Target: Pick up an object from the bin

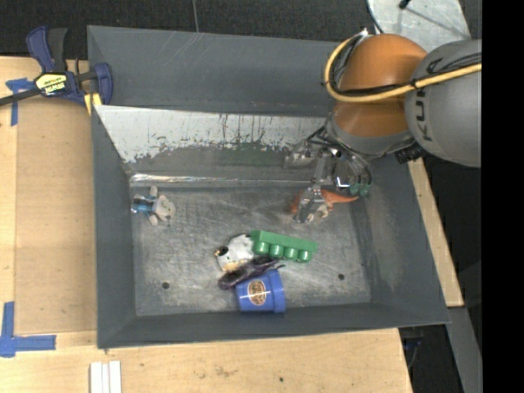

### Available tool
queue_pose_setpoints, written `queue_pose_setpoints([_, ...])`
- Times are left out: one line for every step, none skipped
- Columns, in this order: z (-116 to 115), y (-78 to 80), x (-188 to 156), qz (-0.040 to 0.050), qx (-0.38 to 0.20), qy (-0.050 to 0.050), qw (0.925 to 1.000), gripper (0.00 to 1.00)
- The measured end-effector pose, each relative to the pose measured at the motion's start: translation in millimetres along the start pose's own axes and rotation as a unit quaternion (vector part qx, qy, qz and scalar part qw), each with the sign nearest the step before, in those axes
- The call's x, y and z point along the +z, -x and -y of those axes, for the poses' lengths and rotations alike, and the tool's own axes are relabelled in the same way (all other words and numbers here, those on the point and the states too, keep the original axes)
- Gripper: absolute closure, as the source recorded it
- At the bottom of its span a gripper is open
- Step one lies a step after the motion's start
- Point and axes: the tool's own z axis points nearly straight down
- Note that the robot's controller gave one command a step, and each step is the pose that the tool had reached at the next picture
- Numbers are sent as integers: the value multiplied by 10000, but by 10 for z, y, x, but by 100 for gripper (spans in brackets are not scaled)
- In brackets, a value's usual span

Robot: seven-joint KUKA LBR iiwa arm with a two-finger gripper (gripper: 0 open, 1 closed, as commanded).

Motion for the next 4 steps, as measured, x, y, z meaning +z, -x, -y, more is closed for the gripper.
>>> queue_pose_setpoints([0,17,-52,41,-2,-2,10000,0])
queue_pose_setpoints([-456,-438,590,74,-417,-9,9991,0])
queue_pose_setpoints([-572,-538,536,44,-514,-5,9987,0])
queue_pose_setpoints([-1160,-630,449,50,-845,-9,9964,0])
